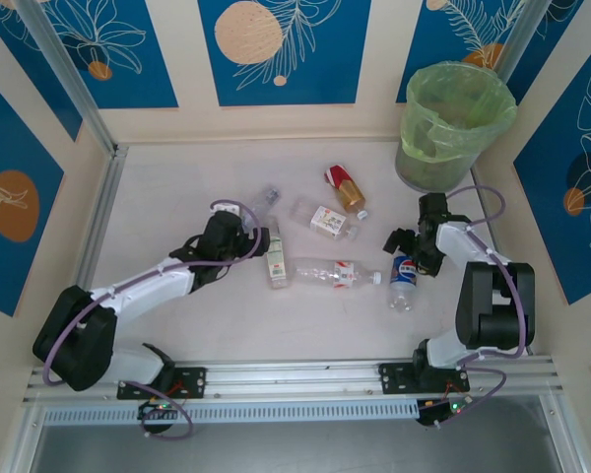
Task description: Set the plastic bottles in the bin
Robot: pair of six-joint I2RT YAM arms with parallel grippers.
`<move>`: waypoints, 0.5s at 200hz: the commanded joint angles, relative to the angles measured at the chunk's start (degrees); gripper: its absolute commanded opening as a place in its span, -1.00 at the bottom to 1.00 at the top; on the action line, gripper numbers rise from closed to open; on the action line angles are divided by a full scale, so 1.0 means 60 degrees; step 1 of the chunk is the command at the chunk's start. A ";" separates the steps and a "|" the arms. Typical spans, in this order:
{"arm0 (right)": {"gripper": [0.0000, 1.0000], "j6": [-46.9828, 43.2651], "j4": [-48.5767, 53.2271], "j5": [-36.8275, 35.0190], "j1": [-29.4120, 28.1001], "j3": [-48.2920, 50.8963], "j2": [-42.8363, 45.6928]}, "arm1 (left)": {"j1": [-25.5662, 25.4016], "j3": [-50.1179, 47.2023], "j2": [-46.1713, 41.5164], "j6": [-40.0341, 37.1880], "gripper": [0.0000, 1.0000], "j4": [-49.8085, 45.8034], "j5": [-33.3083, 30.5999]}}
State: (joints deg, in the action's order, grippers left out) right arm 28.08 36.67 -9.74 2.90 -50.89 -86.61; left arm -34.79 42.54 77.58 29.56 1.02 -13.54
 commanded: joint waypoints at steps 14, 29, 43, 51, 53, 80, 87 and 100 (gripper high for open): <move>0.80 -0.0252 0.0275 -0.0697 -0.0160 -0.0506 -0.0447 | -0.0056 0.0302 0.0108 0.0134 0.99 -0.0037 0.0133; 0.75 -0.0516 0.0353 -0.0517 -0.0164 -0.0700 -0.0695 | -0.0054 0.0314 0.0114 0.0153 0.99 -0.0060 0.0118; 0.74 -0.0683 0.0537 -0.0543 -0.0253 -0.0938 -0.0962 | -0.0050 0.0341 0.0144 0.0156 0.99 -0.0121 0.0117; 0.73 -0.0774 0.0682 -0.0570 -0.0309 -0.1093 -0.1136 | -0.0058 0.0386 0.0154 0.0142 0.99 -0.0161 0.0140; 0.73 -0.0788 0.0725 -0.0573 -0.0326 -0.1126 -0.1184 | -0.0057 0.0393 0.0152 0.0141 0.99 -0.0175 0.0145; 0.74 -0.0898 0.1271 -0.1100 -0.0501 -0.1558 -0.1823 | -0.0060 0.0580 0.0237 0.0062 0.99 -0.0372 0.0373; 0.73 -0.0914 0.1402 -0.1299 -0.0558 -0.1669 -0.1973 | -0.0051 0.0620 0.0263 0.0029 0.99 -0.0388 0.0421; 0.74 -0.0927 0.1554 -0.1532 -0.0635 -0.1830 -0.2218 | -0.0058 0.0671 0.0332 0.0020 0.99 -0.0433 0.0482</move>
State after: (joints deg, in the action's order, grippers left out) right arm 23.75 41.36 -15.09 -0.03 -59.59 -97.34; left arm -34.79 44.29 78.67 29.67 -0.08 -12.45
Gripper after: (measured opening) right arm 0.868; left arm 0.995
